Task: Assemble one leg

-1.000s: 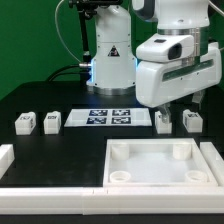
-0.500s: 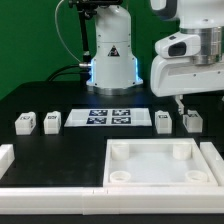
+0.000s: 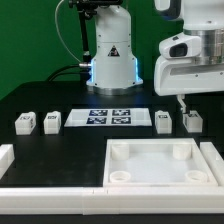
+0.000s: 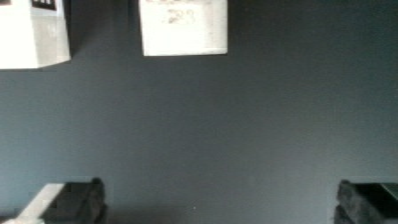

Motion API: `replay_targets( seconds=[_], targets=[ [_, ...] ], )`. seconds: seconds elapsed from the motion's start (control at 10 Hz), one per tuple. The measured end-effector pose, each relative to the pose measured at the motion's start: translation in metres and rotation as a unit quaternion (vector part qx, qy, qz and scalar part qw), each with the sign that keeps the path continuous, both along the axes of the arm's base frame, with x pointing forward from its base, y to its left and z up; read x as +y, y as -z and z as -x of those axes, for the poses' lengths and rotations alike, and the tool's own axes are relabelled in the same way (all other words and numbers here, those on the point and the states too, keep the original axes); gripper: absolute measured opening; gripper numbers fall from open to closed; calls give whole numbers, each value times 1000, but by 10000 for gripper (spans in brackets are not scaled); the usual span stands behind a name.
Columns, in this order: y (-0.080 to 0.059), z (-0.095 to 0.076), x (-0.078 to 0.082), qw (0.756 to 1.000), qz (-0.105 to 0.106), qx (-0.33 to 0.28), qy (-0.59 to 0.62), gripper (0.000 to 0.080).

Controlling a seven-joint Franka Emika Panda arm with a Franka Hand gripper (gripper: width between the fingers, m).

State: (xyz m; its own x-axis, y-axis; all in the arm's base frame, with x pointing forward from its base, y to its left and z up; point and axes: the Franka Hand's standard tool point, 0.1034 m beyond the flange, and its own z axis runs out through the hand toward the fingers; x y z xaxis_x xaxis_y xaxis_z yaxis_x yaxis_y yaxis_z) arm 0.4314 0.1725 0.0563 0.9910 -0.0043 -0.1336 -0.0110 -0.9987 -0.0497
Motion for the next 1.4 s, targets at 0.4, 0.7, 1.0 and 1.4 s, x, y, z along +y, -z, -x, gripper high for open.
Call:
replay_targets(
  seconds=[0.4, 0.7, 1.0, 1.4],
  targets=[
    [14, 20, 5, 985, 33, 172, -2, 649],
    [16, 25, -1, 942, 47, 331, -16, 649],
    [31, 31, 4, 927, 56, 371, -5, 649],
    [47, 56, 8, 926, 62, 372, -13, 649]
  ],
)
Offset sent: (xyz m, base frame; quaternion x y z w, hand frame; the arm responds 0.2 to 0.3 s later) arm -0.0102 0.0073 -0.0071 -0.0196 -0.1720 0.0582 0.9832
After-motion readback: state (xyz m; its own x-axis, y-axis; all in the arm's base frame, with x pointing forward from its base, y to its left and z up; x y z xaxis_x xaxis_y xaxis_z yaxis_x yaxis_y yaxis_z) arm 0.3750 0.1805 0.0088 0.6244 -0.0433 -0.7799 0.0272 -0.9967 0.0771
